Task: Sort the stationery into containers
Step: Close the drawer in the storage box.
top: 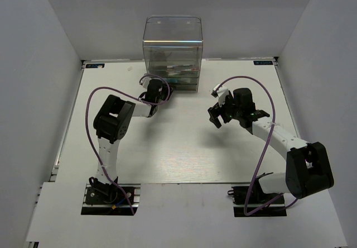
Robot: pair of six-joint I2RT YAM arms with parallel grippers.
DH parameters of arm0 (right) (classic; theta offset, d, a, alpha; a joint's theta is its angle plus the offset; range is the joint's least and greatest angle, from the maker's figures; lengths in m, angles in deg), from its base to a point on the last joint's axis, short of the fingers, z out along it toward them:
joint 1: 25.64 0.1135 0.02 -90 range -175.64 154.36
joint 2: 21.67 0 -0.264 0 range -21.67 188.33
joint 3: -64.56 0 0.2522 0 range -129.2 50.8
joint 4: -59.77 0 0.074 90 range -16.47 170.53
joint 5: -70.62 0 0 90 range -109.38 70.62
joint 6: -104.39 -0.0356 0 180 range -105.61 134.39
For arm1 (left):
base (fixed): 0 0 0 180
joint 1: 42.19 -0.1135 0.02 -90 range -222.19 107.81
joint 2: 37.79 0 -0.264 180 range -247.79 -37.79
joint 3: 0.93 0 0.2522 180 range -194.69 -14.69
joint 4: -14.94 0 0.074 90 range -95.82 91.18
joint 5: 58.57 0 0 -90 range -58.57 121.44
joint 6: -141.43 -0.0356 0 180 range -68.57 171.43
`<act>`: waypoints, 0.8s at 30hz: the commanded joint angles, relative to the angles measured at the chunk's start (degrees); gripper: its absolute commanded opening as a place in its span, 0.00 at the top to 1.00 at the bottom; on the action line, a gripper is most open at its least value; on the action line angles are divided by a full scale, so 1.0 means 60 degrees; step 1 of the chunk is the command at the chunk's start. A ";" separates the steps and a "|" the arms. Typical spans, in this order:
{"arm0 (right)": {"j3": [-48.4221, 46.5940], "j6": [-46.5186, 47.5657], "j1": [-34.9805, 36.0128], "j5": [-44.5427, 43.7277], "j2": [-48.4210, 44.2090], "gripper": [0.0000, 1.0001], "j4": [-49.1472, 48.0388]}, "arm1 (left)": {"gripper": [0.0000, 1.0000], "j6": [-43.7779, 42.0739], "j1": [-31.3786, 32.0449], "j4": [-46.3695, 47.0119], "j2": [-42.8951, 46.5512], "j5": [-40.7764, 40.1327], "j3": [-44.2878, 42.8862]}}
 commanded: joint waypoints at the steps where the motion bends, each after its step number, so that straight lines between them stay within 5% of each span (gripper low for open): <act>1: 0.0043 -0.0046 -0.0082 -0.0055 -0.0008 0.10 -0.0186 | 1.00 0.0007 0.0056 0.0397 -0.0055 -0.0537 -0.0341; 18: -0.0001 -0.0002 -0.0053 0.0033 0.0051 0.10 -0.0127 | 1.00 0.0756 0.0233 0.2376 -0.0115 -0.0304 0.0478; 24: -0.0060 0.0013 -0.0053 0.0048 0.0051 0.10 -0.0127 | 0.74 0.0566 0.0320 0.3166 0.0793 0.1013 0.2118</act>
